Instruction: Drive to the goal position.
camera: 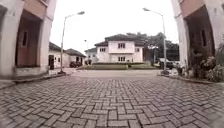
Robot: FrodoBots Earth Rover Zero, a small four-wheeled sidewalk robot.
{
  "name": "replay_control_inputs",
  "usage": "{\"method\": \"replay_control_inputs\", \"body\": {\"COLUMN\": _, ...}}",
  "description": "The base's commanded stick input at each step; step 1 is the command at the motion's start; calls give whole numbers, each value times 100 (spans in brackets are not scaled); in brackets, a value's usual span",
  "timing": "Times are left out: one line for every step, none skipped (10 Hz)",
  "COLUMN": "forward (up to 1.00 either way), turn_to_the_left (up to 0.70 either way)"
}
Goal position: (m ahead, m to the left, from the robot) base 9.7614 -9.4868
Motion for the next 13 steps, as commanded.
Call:
{"method": "replay_control_inputs", "body": {"forward": 70, "turn_to_the_left": 0}}
{"method": "replay_control_inputs", "body": {"forward": 70, "turn_to_the_left": 0}}
{"method": "replay_control_inputs", "body": {"forward": 70, "turn_to_the_left": 0}}
{"method": "replay_control_inputs", "body": {"forward": 70, "turn_to_the_left": 0}}
{"method": "replay_control_inputs", "body": {"forward": 70, "turn_to_the_left": 0}}
{"method": "replay_control_inputs", "body": {"forward": 70, "turn_to_the_left": 0}}
{"method": "replay_control_inputs", "body": {"forward": 70, "turn_to_the_left": 0}}
{"method": "replay_control_inputs", "body": {"forward": 70, "turn_to_the_left": 0}}
{"method": "replay_control_inputs", "body": {"forward": 70, "turn_to_the_left": 0}}
{"method": "replay_control_inputs", "body": {"forward": 70, "turn_to_the_left": 0}}
{"method": "replay_control_inputs", "body": {"forward": 70, "turn_to_the_left": 0}}
{"method": "replay_control_inputs", "body": {"forward": 70, "turn_to_the_left": 0}}
{"method": "replay_control_inputs", "body": {"forward": 70, "turn_to_the_left": 0}}
